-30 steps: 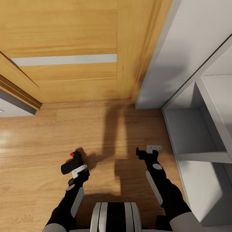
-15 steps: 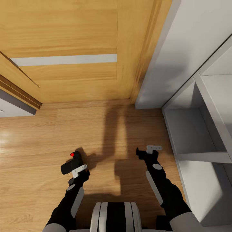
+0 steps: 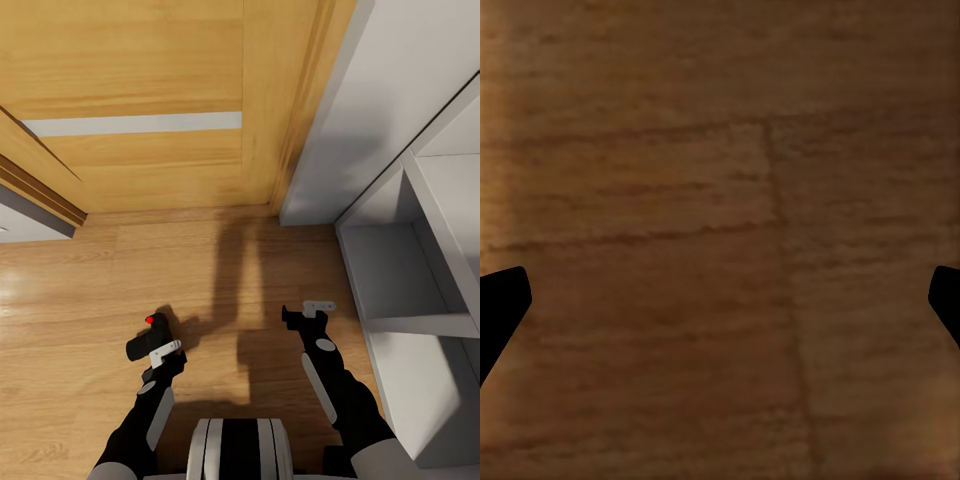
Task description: Attach the digital camera to the camera tripod in the bedroom.
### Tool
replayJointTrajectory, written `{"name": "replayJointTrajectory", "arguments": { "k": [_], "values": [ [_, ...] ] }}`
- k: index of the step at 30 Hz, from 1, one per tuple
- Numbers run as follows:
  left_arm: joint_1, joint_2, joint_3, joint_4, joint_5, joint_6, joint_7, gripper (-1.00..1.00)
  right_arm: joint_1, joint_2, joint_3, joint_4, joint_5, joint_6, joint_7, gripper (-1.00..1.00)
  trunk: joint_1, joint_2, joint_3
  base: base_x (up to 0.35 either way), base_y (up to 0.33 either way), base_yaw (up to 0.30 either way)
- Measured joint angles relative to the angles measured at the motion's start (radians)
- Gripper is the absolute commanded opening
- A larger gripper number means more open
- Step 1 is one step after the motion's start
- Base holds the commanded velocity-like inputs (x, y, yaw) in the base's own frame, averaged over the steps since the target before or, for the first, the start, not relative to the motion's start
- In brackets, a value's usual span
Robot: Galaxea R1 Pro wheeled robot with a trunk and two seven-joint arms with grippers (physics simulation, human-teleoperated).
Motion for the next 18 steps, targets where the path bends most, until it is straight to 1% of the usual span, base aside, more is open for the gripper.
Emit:
{"name": "replayJointTrajectory", "arguments": {
  "k": [9, 10, 11, 18],
  "values": [
    [0.000, 0.002, 0.001, -0.001, -0.002, -0.003, 0.000, 1.00, 0.000, 0.000, 0.000, 0.001, -0.001, 0.000, 0.000, 1.00, 0.000, 0.000, 0.000, 0.000, 0.000, 0.000],
    [0.000, 0.002, 0.001, -0.001, -0.002, -0.008, 0.000, 1.00, 0.000, 0.000, 0.000, 0.001, -0.001, 0.000, 0.000, 1.00, 0.000, 0.000, 0.000, 0.000, 0.000, 0.000],
    [0.000, 0.003, 0.000, -0.001, -0.001, -0.032, 0.000, 1.00, 0.000, 0.000, 0.000, 0.009, -0.001, -0.001, 0.000, 1.00, 0.000, 0.000, 0.000, 0.000, 0.000, 0.000],
    [0.000, 0.003, 0.001, -0.001, 0.000, -0.045, 0.000, 1.00, 0.000, 0.000, 0.000, 0.013, -0.001, -0.001, -0.001, 1.00, 0.000, 0.000, 0.000, 0.000, 0.000, 0.000]
  ]
}}
